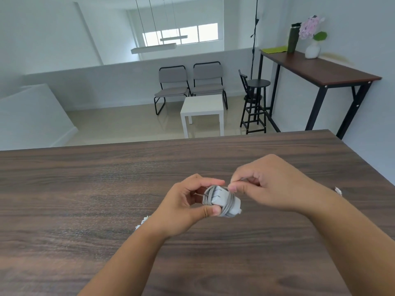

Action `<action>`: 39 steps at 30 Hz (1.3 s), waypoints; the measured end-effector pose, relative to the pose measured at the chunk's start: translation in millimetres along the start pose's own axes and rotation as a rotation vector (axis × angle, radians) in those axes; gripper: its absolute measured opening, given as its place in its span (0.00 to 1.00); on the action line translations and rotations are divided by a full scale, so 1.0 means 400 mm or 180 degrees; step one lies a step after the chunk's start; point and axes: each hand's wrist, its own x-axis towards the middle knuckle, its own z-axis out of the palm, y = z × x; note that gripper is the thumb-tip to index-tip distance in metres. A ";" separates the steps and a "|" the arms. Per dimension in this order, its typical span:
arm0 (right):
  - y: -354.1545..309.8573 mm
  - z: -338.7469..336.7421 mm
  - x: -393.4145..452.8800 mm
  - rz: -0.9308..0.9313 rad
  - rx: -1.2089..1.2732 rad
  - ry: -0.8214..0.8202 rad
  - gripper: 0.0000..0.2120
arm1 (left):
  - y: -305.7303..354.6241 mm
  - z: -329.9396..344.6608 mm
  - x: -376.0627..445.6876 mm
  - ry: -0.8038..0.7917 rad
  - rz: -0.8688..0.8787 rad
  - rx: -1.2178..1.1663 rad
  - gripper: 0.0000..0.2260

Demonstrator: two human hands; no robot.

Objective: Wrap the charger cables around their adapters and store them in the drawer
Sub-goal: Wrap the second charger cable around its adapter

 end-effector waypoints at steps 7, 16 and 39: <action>0.055 0.065 0.029 0.0273 0.1960 0.0162 0.10 | 0.028 0.005 -0.011 0.0027 -0.0054 -0.0796 0.20; 0.031 0.227 0.024 0.1144 0.3695 0.0077 0.12 | 0.018 0.019 0.004 0.0369 -0.0136 -0.1550 0.25; -0.038 0.221 -0.006 0.1052 0.0606 0.0535 0.12 | -0.049 0.081 0.056 0.1640 -0.0126 -0.1105 0.17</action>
